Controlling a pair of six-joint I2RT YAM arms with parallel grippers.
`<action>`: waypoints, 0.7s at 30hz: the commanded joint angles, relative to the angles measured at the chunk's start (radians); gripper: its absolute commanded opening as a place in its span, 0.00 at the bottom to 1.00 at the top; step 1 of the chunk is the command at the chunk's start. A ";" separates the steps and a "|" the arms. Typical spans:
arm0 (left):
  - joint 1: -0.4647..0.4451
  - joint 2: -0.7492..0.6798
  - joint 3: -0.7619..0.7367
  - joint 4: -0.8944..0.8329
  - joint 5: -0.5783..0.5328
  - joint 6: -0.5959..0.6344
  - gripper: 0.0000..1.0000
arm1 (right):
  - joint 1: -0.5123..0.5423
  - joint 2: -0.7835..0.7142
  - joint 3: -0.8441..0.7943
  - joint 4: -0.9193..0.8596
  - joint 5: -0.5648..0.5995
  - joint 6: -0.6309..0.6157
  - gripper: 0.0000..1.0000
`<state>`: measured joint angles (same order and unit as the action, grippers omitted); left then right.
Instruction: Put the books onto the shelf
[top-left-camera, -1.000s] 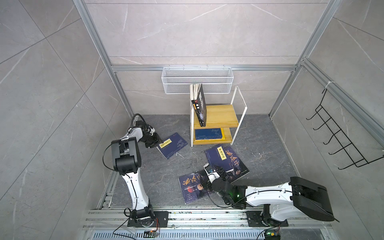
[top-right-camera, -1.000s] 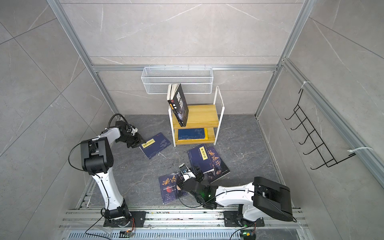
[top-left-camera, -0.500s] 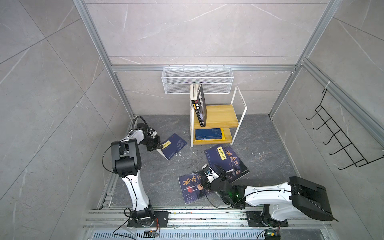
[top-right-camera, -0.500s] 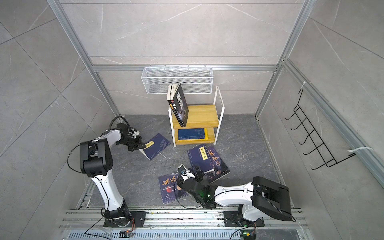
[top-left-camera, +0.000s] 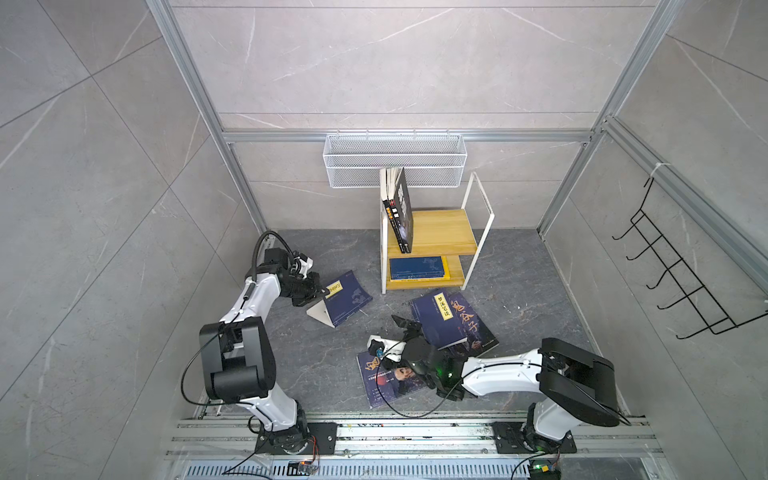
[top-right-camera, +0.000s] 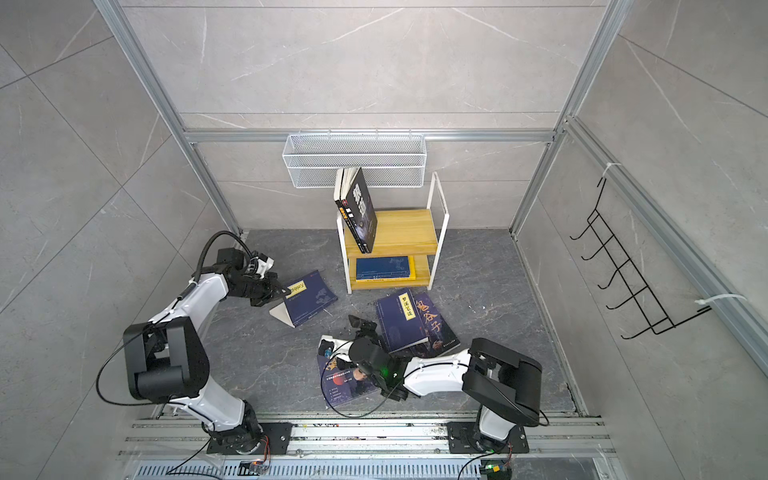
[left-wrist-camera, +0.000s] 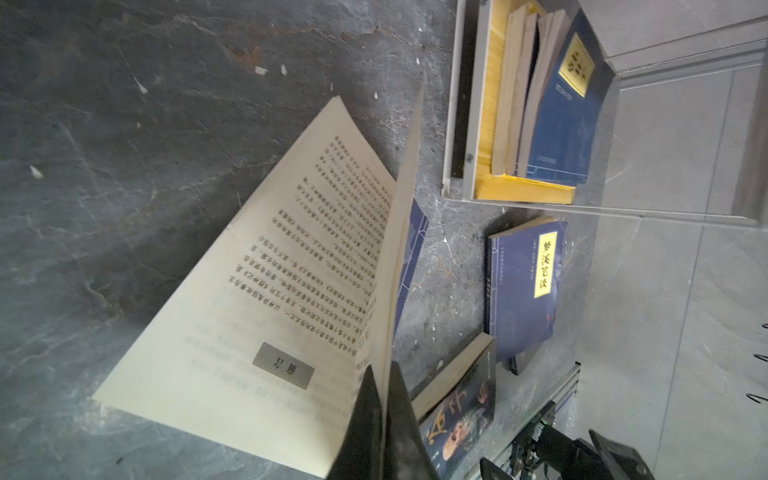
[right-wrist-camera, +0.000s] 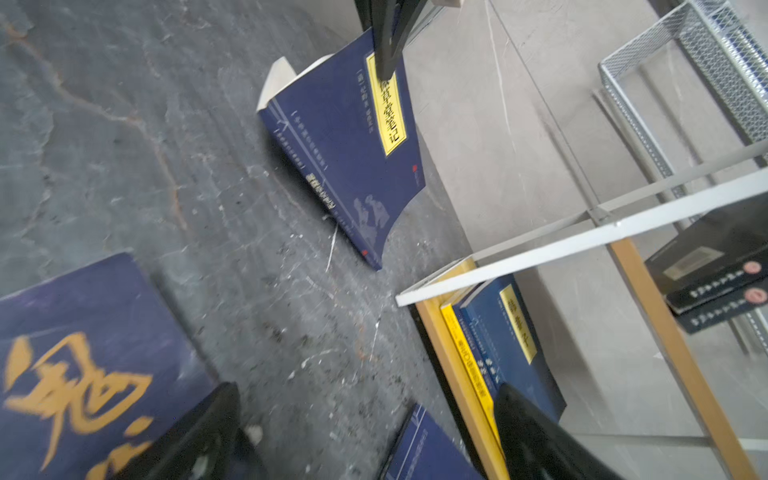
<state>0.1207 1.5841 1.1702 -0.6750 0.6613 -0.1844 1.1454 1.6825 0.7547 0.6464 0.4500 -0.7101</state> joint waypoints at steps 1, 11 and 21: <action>-0.011 -0.100 -0.032 -0.019 0.081 -0.032 0.00 | -0.027 0.078 0.073 0.086 -0.136 -0.120 0.95; -0.017 -0.201 -0.092 -0.070 0.173 -0.068 0.00 | -0.070 0.330 0.247 0.184 -0.242 -0.247 0.93; -0.024 -0.217 -0.116 -0.052 0.180 -0.084 0.00 | -0.099 0.473 0.384 0.199 -0.288 -0.256 0.83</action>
<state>0.1005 1.3964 1.0512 -0.7322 0.7898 -0.2546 1.0527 2.1208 1.1023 0.8131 0.1886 -0.9573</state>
